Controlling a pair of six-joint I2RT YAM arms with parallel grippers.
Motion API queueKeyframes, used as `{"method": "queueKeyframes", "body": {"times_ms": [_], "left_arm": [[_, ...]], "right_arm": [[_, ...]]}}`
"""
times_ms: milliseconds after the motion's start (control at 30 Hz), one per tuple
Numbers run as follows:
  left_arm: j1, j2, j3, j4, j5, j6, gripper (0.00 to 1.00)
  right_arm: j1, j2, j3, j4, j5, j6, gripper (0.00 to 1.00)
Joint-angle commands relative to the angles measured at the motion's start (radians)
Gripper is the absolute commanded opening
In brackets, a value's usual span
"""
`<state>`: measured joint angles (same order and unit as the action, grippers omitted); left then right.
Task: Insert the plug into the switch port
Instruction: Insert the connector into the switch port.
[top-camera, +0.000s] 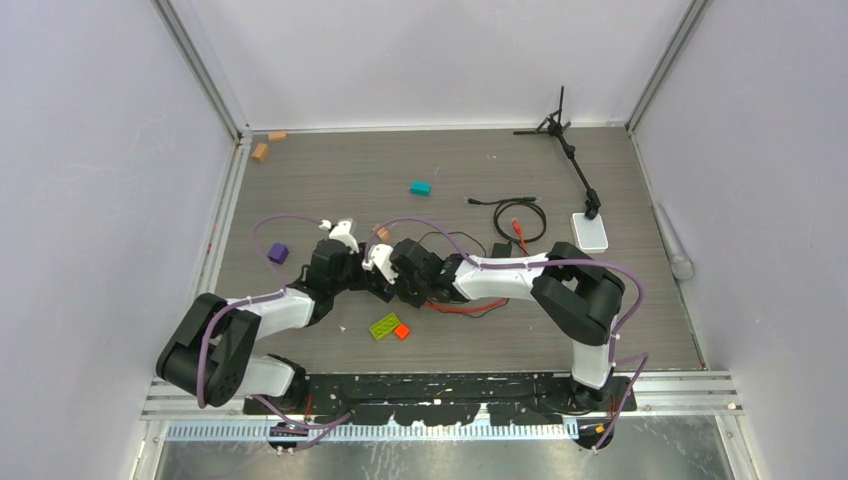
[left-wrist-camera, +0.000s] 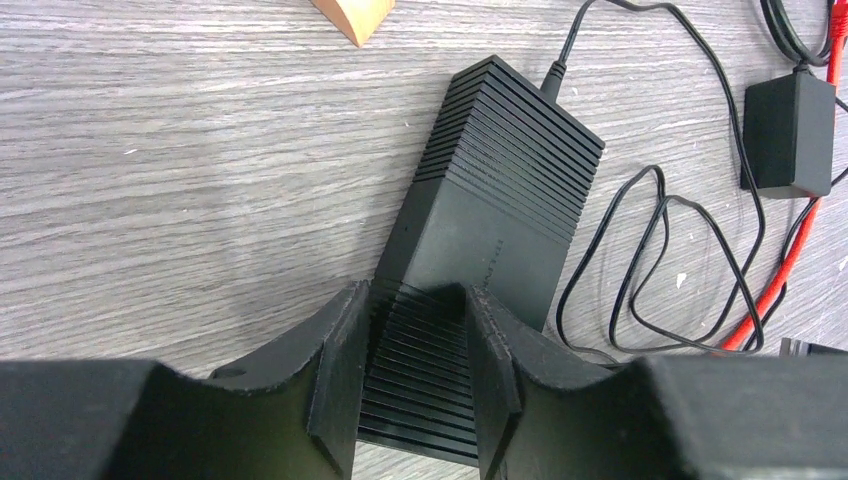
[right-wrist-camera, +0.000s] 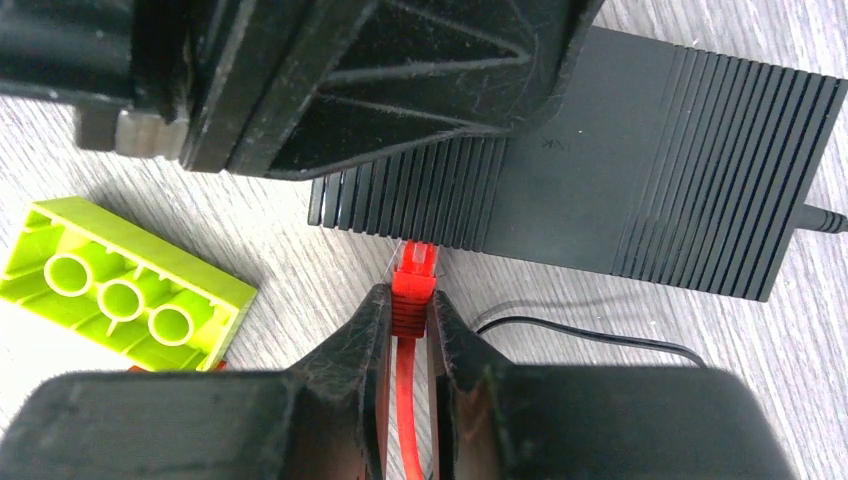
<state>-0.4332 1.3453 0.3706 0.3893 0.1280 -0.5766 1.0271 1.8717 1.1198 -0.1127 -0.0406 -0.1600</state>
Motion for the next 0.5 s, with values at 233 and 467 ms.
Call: {"method": "queueKeyframes", "body": {"times_ms": [233,467], "left_arm": [[-0.059,-0.049,-0.061,-0.080,0.117,-0.057,0.39],[-0.059,-0.133,-0.062,-0.145,0.087,-0.055,0.39]], "right_arm": [[-0.056,0.003,0.054,0.282,0.038,0.028,0.01],[-0.086,0.026,0.064,0.255,0.059,0.030,0.01]]}}
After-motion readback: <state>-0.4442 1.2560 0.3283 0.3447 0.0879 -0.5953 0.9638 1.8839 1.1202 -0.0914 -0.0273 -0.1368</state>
